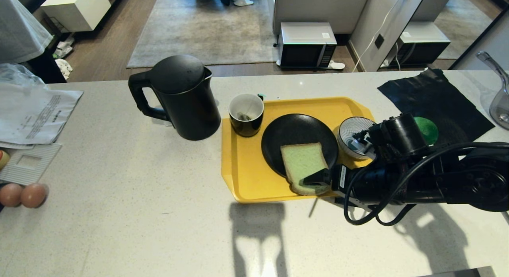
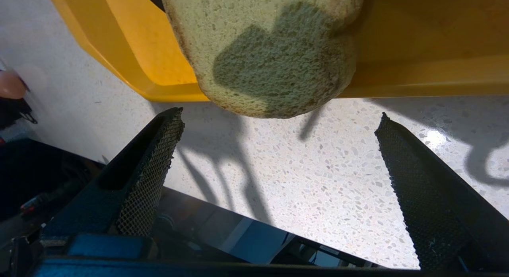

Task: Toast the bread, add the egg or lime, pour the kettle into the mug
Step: Pick up the bread slice

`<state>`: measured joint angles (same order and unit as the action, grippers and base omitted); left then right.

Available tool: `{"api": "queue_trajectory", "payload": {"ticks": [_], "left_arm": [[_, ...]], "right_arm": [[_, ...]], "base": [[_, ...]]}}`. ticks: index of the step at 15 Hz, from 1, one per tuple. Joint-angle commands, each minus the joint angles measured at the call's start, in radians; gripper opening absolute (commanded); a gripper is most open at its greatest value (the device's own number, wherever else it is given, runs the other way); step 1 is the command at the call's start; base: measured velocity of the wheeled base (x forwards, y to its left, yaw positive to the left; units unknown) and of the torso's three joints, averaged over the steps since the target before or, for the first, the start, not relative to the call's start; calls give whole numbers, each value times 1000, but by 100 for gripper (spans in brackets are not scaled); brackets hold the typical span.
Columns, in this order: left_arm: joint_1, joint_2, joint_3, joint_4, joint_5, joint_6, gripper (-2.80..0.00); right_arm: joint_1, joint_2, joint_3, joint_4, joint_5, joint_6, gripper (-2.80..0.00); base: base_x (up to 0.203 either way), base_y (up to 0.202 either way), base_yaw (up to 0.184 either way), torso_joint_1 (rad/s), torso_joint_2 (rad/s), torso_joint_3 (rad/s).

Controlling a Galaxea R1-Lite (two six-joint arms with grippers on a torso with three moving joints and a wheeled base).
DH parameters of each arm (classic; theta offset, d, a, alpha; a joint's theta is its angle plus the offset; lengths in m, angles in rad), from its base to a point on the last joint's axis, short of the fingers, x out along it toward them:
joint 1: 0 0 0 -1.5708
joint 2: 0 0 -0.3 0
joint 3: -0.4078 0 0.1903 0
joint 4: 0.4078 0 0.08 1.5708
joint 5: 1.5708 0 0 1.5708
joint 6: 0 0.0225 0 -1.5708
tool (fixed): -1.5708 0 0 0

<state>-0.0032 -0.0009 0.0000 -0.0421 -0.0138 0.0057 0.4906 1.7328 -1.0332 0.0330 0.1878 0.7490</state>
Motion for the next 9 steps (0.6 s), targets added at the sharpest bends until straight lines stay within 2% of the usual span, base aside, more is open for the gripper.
{"api": "queue_trajectory", "payload": {"ticks": [1, 9], "left_arm": [[0, -2, 17, -1, 0, 0, -280], [0, -2, 17, -1, 0, 0, -280]], "right_arm": [[2, -19, 2, 2, 20, -11, 0], [3, 24, -33, -1, 45, -14, 0]], "base": [[0, 0, 0, 0, 0, 0], [0, 0, 0, 0, 0, 0]]}}
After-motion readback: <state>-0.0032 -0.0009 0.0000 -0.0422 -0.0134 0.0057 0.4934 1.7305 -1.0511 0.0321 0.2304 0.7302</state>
